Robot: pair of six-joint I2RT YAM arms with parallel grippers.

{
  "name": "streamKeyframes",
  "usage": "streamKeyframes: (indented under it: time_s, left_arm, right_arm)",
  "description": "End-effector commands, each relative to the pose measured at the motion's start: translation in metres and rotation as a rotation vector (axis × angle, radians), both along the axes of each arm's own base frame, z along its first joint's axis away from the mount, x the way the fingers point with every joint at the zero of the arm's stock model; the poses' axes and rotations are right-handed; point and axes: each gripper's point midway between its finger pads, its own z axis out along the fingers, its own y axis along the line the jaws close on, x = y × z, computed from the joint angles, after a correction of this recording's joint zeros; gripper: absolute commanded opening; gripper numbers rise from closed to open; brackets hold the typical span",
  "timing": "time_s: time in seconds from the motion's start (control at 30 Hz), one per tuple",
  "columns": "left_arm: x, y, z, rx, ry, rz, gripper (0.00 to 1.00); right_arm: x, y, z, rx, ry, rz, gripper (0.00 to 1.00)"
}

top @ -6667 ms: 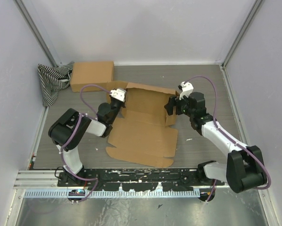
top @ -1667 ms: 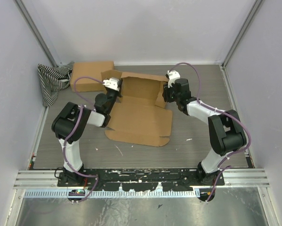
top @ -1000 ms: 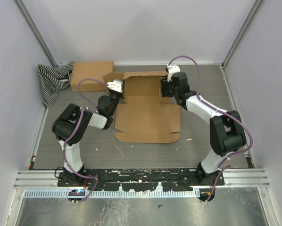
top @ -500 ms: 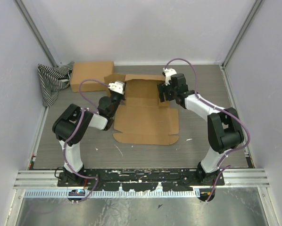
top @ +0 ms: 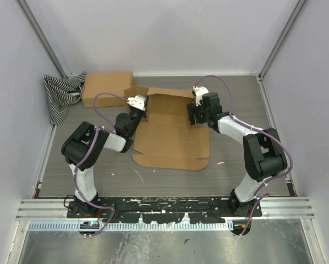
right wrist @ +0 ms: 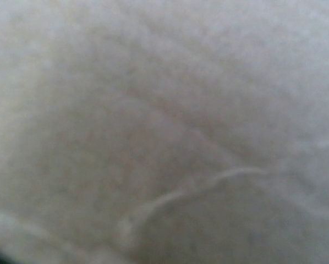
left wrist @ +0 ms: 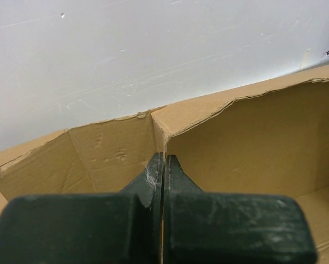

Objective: Fold the paper box

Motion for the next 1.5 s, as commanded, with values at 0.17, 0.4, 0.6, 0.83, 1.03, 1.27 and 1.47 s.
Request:
streamKeyframes:
  time_s: [0.17, 0.4, 0.6, 0.83, 1.03, 1.27, 1.47]
  left_arm:
    - [-0.008, -0.013, 0.01, -0.011, -0.04, -0.047, 0.0]
    - [-0.013, -0.017, 0.01, 0.004, -0.046, -0.052, 0.0]
    - [-0.011, -0.016, 0.01, -0.002, -0.043, -0.034, 0.0]
    - [-0.009, 0.01, 0.025, -0.09, 0.005, 0.108, 0.25]
    - [-0.005, 0.027, 0.018, -0.039, 0.362, 0.233, 0.64]
    - [0.008, 0.097, 0.05, -0.224, 0.527, 0.368, 0.72]
    - [0.04, 0.15, 0.028, -0.32, 0.684, 0.36, 0.72]
  right_arm:
    - [0.024, -0.004, 0.014, 0.016, -0.08, -0.076, 0.49]
    - [0.037, -0.022, 0.021, 0.041, -0.111, -0.274, 0.26]
    - [0.04, -0.019, 0.013, 0.055, -0.095, -0.279, 0.01]
    - [0.043, -0.026, 0.017, 0.032, -0.136, -0.373, 0.01]
    - [0.04, -0.034, 0.016, -0.008, -0.094, -0.435, 0.01]
    - [0.037, -0.045, 0.021, -0.042, -0.073, -0.451, 0.01]
    - [0.04, -0.052, 0.027, -0.035, -0.028, -0.443, 0.01]
